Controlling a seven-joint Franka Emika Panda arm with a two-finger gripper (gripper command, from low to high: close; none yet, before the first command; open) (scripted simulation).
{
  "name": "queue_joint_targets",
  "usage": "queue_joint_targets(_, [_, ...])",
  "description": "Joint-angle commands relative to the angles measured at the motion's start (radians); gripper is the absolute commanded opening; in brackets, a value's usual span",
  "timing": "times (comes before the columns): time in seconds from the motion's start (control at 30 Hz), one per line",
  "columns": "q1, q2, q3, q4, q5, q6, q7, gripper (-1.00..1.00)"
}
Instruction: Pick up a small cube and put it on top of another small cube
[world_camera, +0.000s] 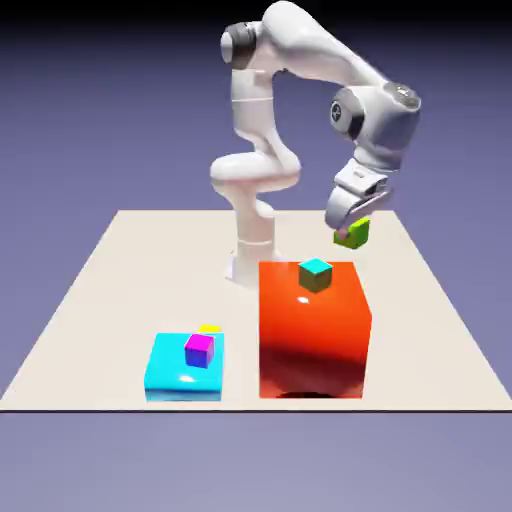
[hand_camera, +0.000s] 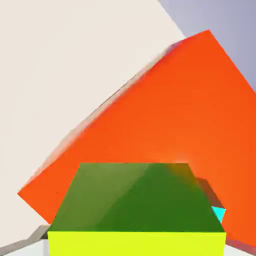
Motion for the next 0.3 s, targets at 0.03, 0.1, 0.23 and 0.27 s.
queue_joint_targets(0.03, [-0.001,0.006,-0.002,-0.036,-0.005,0.042,0.003,-1.0])
queue_joint_targets(0.1, [-0.004,0.017,-0.005,-0.109,-0.01,0.126,0.007,-1.0])
queue_joint_targets(0.23, [-0.006,0.024,-0.007,-0.156,-0.013,0.18,0.01,1.0])
queue_joint_targets(0.27, [-0.005,0.019,-0.005,-0.12,-0.011,0.139,0.008,1.0])
